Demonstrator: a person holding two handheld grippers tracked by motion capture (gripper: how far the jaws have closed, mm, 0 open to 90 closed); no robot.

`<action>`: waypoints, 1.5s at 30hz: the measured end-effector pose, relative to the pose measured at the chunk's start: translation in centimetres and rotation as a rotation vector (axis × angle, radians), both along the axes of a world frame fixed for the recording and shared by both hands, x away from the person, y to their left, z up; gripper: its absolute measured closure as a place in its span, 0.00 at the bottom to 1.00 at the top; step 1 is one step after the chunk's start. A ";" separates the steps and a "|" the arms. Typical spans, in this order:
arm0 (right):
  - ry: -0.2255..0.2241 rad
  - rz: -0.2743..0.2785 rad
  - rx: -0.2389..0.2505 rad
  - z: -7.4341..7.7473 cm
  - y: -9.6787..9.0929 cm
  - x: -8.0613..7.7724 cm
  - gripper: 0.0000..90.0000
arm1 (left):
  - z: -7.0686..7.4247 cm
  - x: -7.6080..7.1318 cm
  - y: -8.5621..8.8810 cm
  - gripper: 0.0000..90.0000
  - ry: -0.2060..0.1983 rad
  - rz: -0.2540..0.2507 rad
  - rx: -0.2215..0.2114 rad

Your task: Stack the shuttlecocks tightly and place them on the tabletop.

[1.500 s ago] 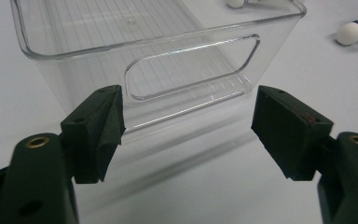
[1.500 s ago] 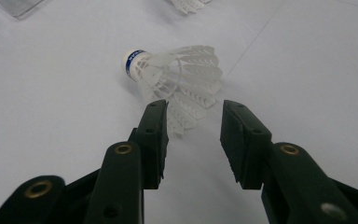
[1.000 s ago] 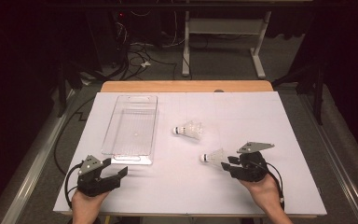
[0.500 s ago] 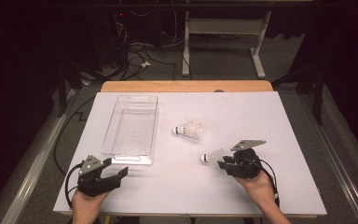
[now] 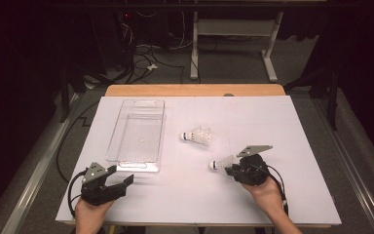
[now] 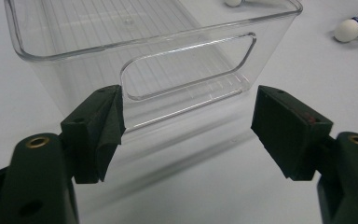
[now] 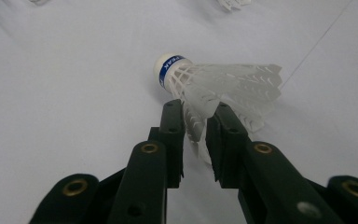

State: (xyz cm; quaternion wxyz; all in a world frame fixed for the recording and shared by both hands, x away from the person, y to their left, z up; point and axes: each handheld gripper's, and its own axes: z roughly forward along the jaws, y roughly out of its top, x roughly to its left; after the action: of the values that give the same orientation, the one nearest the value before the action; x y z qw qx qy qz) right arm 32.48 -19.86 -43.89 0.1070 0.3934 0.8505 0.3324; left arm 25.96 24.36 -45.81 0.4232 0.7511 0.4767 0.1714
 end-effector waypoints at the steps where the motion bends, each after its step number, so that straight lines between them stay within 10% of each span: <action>1: 0.001 0.001 0.005 0.0 0.0 0.0 0.87 | 0.0 0.0 0.0 0.29 0.000 0.001 0.003; 45: -0.009 0.049 0.018 1.8 0.0 0.6 1.00 | 0.0 0.0 -0.1 0.30 -0.006 0.003 0.015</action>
State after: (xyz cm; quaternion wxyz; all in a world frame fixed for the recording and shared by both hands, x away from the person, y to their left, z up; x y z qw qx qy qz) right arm 33.09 -19.84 -42.10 0.0992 0.3720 0.8563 0.3442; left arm 25.94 24.23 -45.80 0.4189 0.7529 0.4753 0.1780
